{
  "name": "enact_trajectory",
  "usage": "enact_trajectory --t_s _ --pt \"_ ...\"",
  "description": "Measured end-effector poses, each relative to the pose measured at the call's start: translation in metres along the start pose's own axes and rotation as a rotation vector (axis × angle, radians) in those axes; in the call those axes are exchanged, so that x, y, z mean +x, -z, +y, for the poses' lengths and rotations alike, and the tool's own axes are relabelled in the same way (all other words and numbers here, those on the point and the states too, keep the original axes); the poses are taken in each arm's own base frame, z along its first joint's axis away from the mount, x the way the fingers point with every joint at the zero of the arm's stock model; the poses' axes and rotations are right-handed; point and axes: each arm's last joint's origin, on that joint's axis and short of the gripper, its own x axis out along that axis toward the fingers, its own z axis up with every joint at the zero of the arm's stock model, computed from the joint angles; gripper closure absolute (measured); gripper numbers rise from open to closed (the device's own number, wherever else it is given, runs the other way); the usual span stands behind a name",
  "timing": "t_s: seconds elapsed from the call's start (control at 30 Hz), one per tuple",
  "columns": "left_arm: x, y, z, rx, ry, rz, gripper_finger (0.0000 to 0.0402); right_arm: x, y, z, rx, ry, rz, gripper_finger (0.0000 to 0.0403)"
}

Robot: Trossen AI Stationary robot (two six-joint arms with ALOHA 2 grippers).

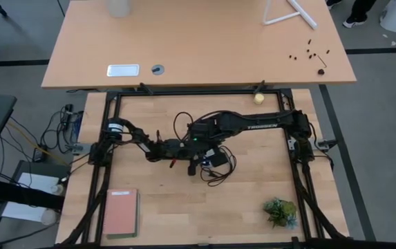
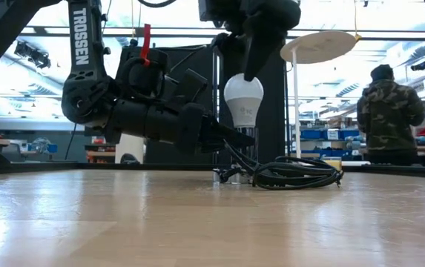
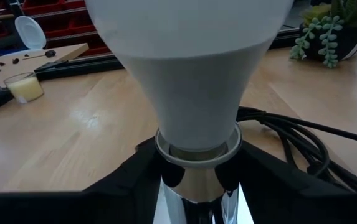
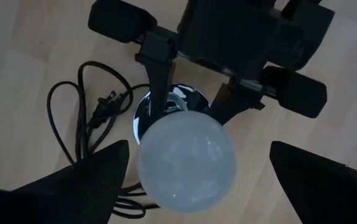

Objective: Screw lightbulb
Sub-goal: Insert the white lightbulb into the silver lamp

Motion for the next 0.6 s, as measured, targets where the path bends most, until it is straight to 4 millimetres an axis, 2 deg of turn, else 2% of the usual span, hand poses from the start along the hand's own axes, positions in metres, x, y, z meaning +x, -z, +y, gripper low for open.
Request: enact_trajectory --t_s 0.27,0.6 --pt "0.000 0.000 0.000 0.000 0.000 0.000 0.0214 0.000 -0.002 0.003 -0.024 -0.006 -0.016 0.0005" --pt "0.000 0.001 0.000 -0.001 0.001 0.002 0.0215 0.000 -0.008 0.017 -0.274 -0.018 -0.029 0.0021"
